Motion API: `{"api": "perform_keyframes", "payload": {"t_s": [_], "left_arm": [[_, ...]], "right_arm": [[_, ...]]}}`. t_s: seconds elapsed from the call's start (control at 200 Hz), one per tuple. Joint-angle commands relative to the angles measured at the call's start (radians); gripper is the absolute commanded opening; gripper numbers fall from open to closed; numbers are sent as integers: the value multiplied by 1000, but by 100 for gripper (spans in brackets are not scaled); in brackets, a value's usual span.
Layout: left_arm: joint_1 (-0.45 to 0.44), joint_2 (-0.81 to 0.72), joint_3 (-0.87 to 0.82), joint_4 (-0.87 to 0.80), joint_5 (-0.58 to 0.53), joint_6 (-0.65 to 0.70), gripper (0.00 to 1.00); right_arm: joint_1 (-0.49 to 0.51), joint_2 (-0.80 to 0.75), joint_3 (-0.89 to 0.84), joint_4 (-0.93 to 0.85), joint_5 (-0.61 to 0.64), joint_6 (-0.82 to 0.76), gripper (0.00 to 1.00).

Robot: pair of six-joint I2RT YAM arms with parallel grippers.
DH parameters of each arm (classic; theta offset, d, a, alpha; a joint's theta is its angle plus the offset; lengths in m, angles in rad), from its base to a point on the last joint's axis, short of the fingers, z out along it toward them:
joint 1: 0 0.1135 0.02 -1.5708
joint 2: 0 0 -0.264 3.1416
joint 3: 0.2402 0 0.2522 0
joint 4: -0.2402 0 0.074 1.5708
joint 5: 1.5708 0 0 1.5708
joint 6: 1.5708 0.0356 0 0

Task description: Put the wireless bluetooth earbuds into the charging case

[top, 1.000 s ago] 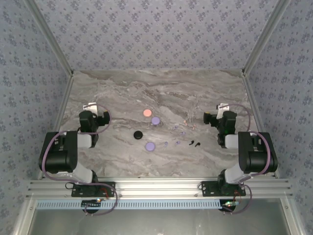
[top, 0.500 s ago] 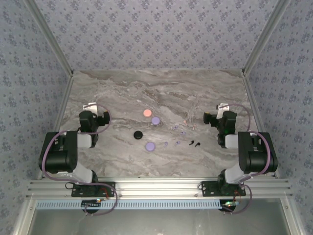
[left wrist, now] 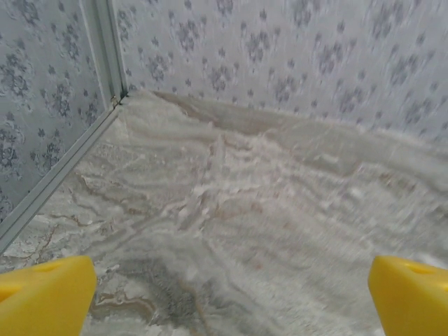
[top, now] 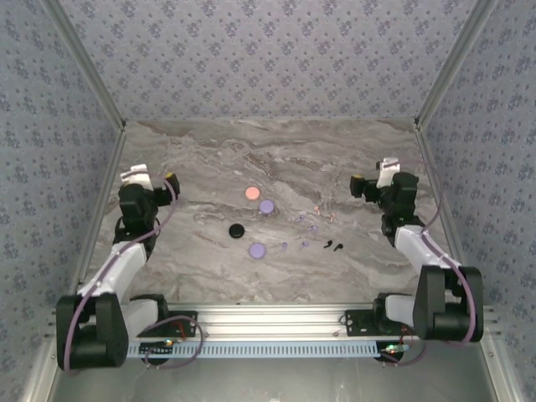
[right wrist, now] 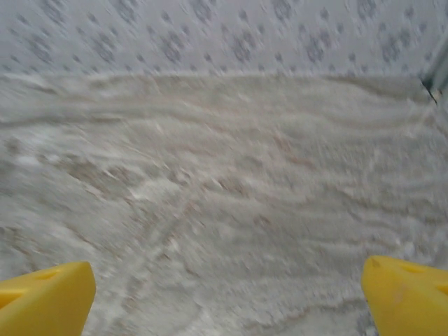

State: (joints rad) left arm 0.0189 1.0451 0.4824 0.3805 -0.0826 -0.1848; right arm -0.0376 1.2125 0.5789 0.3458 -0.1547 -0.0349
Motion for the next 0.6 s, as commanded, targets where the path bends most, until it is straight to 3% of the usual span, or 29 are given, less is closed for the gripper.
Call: {"api": "perform_keyframes", "payload": {"t_s": [0.0, 0.215, 0.385, 0.595], "left_arm": [[-3, -75, 46, -298, -3, -202, 99], [-28, -150, 7, -369, 143, -450, 98], [-91, -141, 13, -410, 140, -461, 98], [-100, -128, 13, -404, 121, -471, 98]], "right_arm": [[68, -39, 77, -265, -99, -14, 100], [319, 39, 201, -424, -206, -253, 100], [466, 209, 360, -576, -309, -516, 100], [564, 470, 633, -787, -249, -808, 100]]}}
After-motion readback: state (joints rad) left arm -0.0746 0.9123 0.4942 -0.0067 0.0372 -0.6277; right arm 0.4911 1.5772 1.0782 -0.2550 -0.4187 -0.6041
